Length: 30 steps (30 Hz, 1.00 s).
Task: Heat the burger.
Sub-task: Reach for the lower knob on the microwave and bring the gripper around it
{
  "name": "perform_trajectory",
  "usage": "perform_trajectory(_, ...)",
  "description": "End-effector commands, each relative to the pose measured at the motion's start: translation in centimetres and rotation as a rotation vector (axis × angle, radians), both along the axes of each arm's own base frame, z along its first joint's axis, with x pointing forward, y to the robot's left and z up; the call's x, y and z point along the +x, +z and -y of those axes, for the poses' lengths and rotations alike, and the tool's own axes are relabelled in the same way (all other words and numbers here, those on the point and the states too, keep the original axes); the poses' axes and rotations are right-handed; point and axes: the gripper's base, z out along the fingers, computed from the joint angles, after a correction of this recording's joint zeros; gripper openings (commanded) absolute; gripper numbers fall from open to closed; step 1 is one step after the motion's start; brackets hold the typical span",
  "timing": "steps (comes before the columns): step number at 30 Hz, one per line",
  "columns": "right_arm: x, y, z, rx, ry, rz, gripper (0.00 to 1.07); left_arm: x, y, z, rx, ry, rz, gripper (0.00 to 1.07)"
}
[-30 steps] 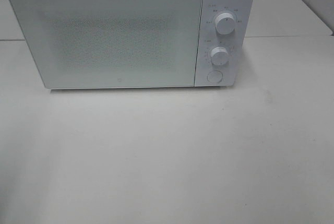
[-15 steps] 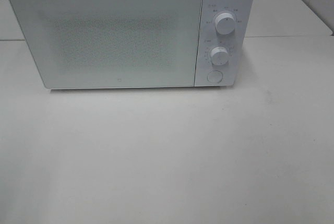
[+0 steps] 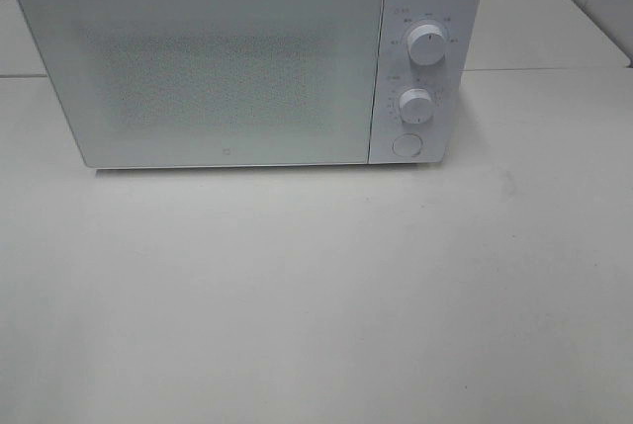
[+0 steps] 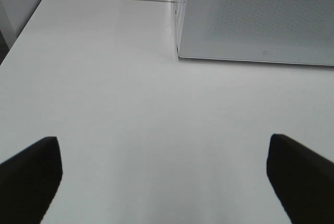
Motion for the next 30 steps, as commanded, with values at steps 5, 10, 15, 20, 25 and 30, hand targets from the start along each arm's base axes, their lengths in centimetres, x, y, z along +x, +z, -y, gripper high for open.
perform_trajectory(5, -0.26, 0.02, 0.01, -0.008, -0.001, 0.037, 0.76, -0.33, -0.12, 0.01, 0.002, 0.005, 0.018, 1.0)
perform_trajectory(10, -0.26, 0.02, 0.01, -0.008, -0.001, 0.037, 0.76, -0.33, -0.12, 0.01, 0.002, 0.005, 0.018, 1.0)
perform_trajectory(15, -0.26, 0.02, 0.01, -0.008, -0.001, 0.037, 0.76, -0.33, -0.12, 0.01, 0.002, 0.005, 0.018, 1.0)
perform_trajectory(20, -0.26, 0.02, 0.01, -0.008, -0.001, 0.037, 0.76, -0.33, -0.12, 0.01, 0.002, 0.005, 0.018, 1.0)
perform_trajectory(25, -0.26, 0.02, 0.01, -0.008, -0.001, 0.037, 0.76, -0.33, -0.12, 0.01, 0.002, 0.005, 0.018, 1.0)
perform_trajectory(30, -0.16, 0.04, 0.0, -0.005, -0.003, 0.032, 0.76, -0.33, -0.12, 0.01, 0.002, 0.005, 0.018, 1.0)
